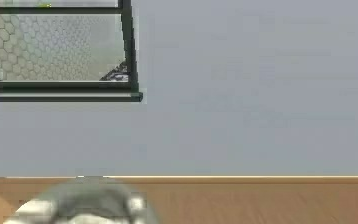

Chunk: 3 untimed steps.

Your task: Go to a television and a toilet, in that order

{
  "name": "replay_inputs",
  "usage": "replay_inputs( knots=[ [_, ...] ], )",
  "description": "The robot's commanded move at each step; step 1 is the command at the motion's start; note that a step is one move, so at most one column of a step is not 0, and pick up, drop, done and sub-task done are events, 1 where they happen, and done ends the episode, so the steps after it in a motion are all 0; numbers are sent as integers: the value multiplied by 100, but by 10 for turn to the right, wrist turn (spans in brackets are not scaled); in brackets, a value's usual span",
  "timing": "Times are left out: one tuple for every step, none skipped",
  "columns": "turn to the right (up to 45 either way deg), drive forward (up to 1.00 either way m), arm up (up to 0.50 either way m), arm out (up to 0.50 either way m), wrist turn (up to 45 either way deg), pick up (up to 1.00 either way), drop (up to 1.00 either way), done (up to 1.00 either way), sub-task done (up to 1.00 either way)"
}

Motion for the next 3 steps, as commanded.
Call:
replay_inputs(
  knots=[
    [-450, 0, 0, 0, 0, 0, 0, 0, 0],
    [-330, 0, 0, 0, 0, 0, 0, 0, 0],
    [0, 90, 0, 0, 0, 0, 0, 0, 0]
  ],
)
